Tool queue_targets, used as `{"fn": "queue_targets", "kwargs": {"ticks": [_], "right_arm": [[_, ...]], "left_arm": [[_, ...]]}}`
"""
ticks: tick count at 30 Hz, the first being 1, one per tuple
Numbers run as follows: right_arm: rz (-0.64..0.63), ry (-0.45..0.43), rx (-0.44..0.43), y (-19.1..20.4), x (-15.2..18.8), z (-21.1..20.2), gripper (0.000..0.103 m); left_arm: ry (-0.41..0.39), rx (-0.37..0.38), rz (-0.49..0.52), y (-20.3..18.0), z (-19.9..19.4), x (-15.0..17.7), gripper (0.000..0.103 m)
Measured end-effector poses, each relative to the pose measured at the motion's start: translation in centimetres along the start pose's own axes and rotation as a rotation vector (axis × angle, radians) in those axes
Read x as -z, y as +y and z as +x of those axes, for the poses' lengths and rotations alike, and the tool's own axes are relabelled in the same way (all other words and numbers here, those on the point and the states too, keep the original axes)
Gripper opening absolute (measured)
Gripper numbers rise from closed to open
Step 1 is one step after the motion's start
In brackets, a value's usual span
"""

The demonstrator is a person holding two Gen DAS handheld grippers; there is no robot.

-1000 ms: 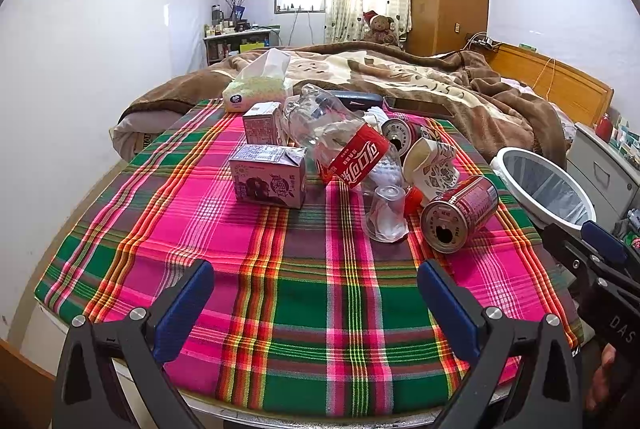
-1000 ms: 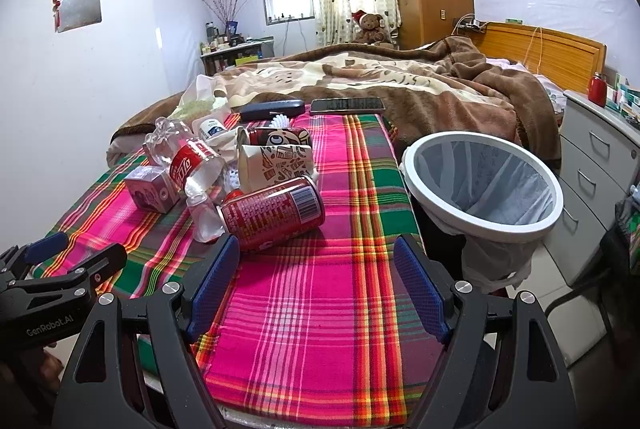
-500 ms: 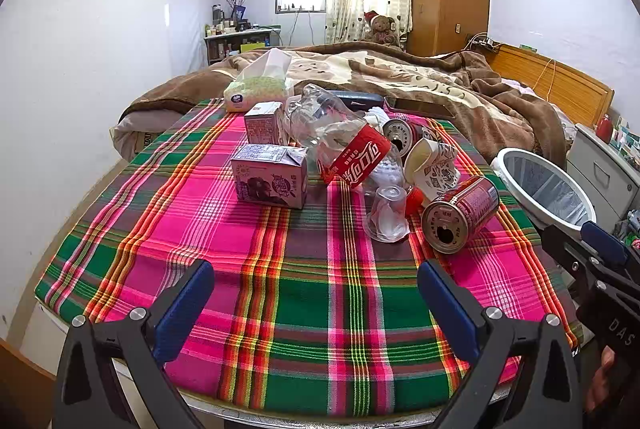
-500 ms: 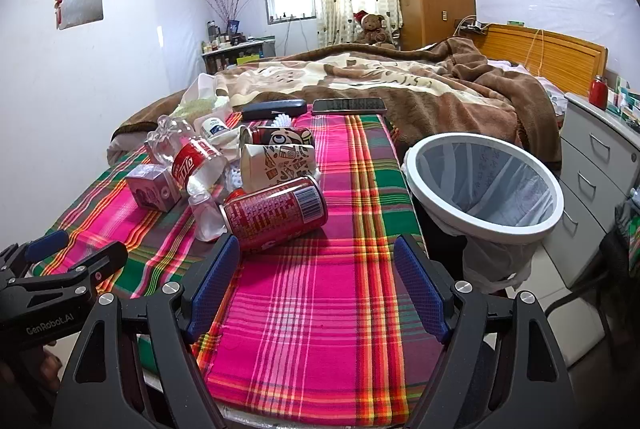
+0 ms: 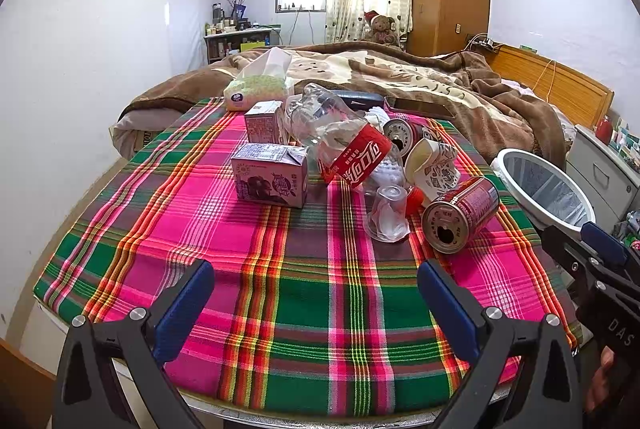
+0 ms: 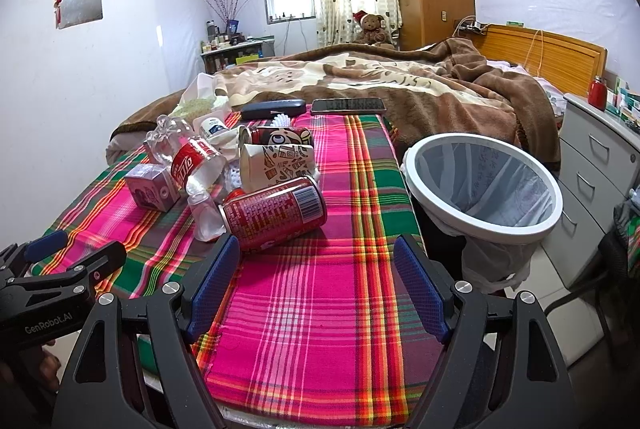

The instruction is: Collect trash

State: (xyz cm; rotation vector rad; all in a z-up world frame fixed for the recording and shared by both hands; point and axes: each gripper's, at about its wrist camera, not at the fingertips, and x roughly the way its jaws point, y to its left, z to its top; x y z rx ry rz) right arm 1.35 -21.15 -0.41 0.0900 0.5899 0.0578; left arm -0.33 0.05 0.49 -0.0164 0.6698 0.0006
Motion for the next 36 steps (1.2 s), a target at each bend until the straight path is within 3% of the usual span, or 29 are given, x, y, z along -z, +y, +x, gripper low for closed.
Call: {"fn": "queue_targets", "kwargs": {"ticks": [22, 30, 36], "right_arm": [[-0.004, 0.004, 0.002, -0.1, 0.0, 0.0, 0.081], [0.013, 0.025, 0.006, -0.6, -0.3, 1.3, 0.081], [0.074, 0.064, -0.006, -0.7, -1.3, 3.3, 0.081]], "left_arm": [[0.006, 0.0, -0.009, 0.3, 0.3, 0.1, 0.103], [0.023, -0.007, -0.035, 1.8, 1.6, -0.4, 0.103], [0.04, -0.024, -0.092, 5.1, 3.5, -1.7, 0.103]]}}
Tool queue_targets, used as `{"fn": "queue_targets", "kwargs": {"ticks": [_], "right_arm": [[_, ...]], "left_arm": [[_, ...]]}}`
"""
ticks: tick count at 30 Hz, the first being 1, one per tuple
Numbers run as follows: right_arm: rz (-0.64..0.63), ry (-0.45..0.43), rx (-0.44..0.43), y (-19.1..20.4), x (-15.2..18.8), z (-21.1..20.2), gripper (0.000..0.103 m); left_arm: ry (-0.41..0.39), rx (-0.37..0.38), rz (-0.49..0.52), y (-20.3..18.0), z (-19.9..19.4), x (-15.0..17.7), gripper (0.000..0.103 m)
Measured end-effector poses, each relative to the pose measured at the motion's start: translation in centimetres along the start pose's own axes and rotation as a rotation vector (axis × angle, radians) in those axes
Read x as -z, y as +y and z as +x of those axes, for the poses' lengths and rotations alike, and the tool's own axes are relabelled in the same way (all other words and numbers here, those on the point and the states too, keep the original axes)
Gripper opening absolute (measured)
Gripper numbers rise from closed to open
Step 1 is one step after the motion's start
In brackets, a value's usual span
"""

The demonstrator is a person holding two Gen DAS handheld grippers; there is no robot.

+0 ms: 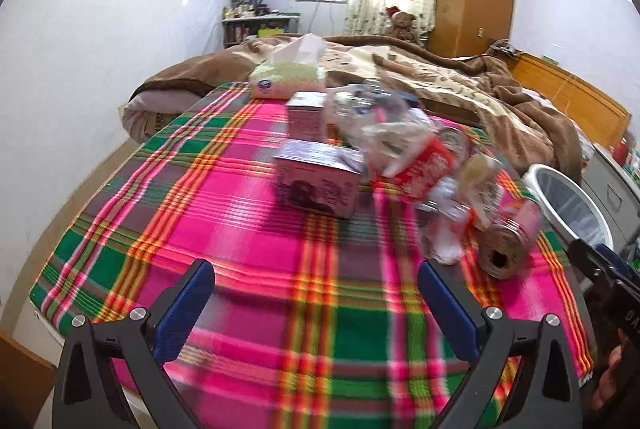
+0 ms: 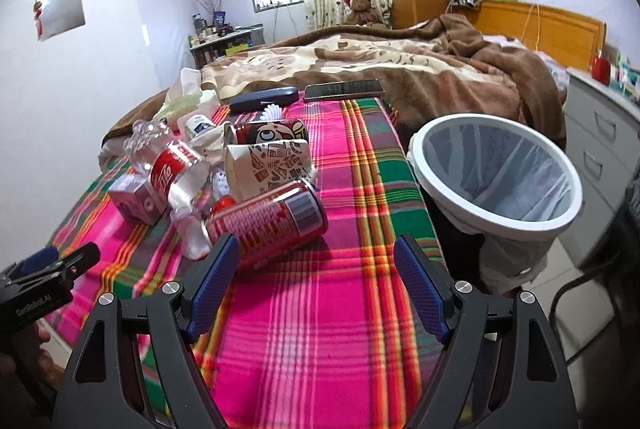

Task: Collect trash
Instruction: 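Grasp the red can with the right tool while the left tool approaches the purple carton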

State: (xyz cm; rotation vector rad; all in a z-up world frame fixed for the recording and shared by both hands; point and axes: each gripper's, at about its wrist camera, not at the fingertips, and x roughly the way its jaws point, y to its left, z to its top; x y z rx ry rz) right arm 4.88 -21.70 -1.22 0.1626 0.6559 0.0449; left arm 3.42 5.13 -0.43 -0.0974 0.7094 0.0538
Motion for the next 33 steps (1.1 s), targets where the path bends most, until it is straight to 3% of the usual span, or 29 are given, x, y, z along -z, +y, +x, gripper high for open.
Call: {"fn": "queue_targets", "kwargs": {"ticks": [6, 18, 24, 28, 31, 33], "right_arm": [[0.039, 0.044, -0.004, 0.5, -0.8, 1.9, 0.081], [0.1, 0.135, -0.018, 1.7, -2.0, 4.9, 0.081], [0.036, 0.196, 0.01, 3.1, -1.9, 6.2, 0.081], [0.0, 0.221, 0.034, 3.1, -1.5, 6.2, 0.081], [-0.035, 0.224, 0.033, 2.9, -1.2, 5.6, 0.074], [-0.069, 0.225, 0.051, 2.9, -0.9, 5.1, 0.064]], "left_arm": [[0.013, 0.011, -0.039, 2.7, 2.0, -2.4, 0.103], [0.034, 0.029, 0.0, 3.7, 6.1, -5.7, 0.103], [0.047, 0.059, 0.009, 4.1, 7.7, -7.4, 0.103], [0.061, 0.057, 0.066, 3.6, 9.1, -8.4, 0.103], [0.084, 0.099, 0.067, 3.5, 10.1, -8.7, 0.103], [0.099, 0.108, 0.066, 3.6, 10.6, -8.8, 0.103]]}}
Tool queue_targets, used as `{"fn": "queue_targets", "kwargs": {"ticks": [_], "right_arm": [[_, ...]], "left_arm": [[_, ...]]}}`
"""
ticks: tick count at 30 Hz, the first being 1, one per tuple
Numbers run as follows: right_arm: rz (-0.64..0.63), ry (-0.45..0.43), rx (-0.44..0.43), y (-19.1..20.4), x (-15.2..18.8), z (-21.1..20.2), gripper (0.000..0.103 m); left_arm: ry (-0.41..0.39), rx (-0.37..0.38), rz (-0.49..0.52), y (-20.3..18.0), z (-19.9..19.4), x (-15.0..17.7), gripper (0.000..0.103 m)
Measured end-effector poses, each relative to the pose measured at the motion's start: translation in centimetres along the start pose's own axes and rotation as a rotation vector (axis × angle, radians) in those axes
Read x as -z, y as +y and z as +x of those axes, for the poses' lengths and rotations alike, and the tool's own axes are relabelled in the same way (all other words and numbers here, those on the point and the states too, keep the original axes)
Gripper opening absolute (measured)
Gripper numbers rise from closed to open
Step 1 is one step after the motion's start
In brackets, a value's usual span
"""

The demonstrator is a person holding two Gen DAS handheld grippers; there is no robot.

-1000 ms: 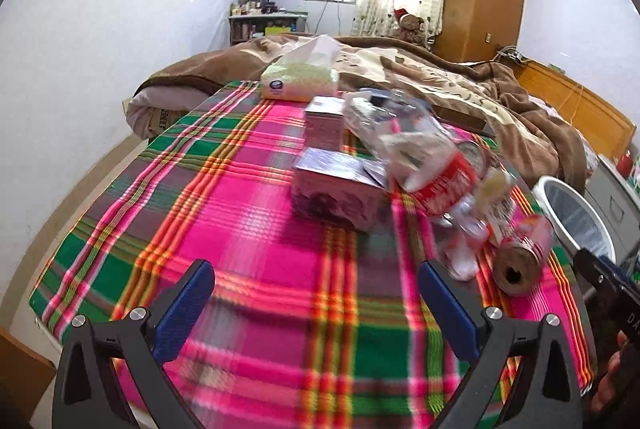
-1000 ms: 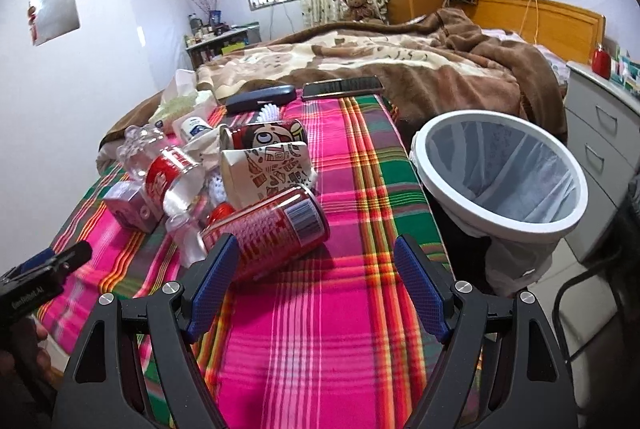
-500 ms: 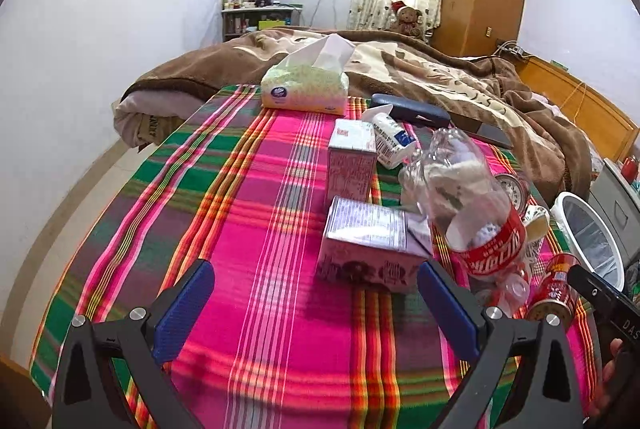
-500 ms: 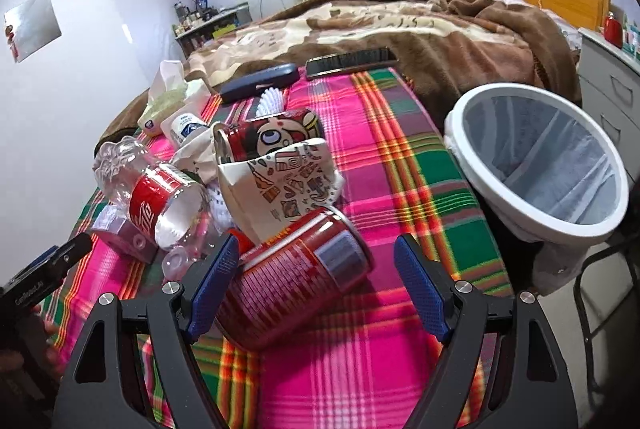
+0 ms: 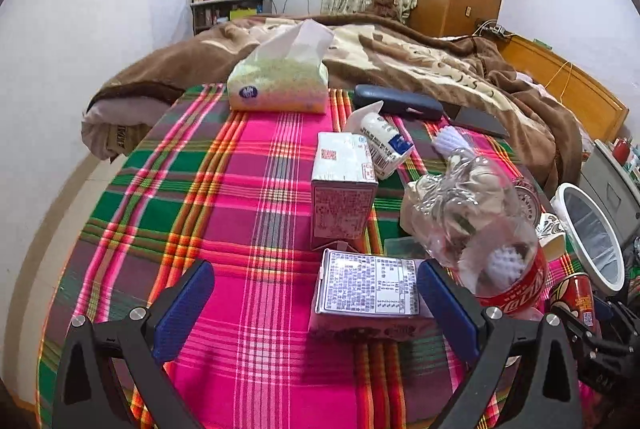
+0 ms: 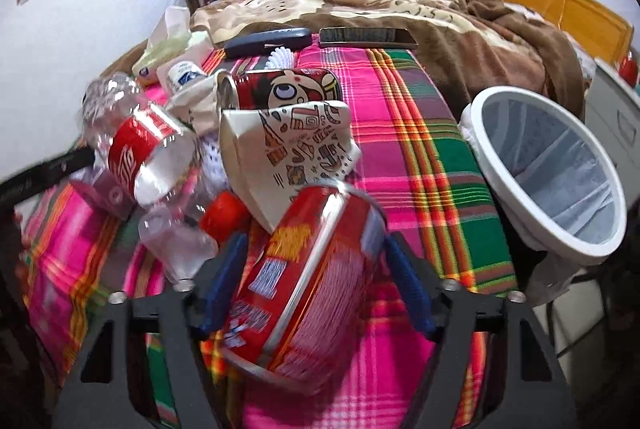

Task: Collect trash
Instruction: 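Grasp the red can with the right tool while the left tool approaches the purple carton, then lift the red can with the right tool while the left tool grasps the purple carton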

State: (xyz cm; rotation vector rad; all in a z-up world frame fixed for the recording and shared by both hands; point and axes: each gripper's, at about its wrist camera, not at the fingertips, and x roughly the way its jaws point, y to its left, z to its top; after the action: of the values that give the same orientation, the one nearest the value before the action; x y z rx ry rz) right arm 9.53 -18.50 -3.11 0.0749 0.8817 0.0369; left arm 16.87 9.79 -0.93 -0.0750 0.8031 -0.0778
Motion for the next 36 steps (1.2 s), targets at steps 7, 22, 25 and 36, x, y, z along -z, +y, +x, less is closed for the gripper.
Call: {"fn": "queue_targets", "kwargs": {"ticks": [7, 22, 25, 36], "right_arm": [[-0.018, -0.001, 0.031, -1.2, 0.5, -0.5, 0.055], [0.004, -0.009, 0.026, -1.3, 0.4, -0.2, 0.055], [-0.008, -0.007, 0.024, -1.1, 0.5, -0.3, 0.055], [-0.035, -0.019, 0.018, -0.7, 0.6, -0.3, 0.055]], "left_arm": [[0.036, 0.09, 0.006, -0.8, 0.0, 0.8, 0.103], [0.063, 0.062, 0.078, -3.6, 0.2, 2.6, 0.101], [0.062, 0.011, 0.067, -3.1, 0.4, 2.6, 0.101], [0.043, -0.086, -0.076, 4.2, -1.8, 3.8, 0.101]]}}
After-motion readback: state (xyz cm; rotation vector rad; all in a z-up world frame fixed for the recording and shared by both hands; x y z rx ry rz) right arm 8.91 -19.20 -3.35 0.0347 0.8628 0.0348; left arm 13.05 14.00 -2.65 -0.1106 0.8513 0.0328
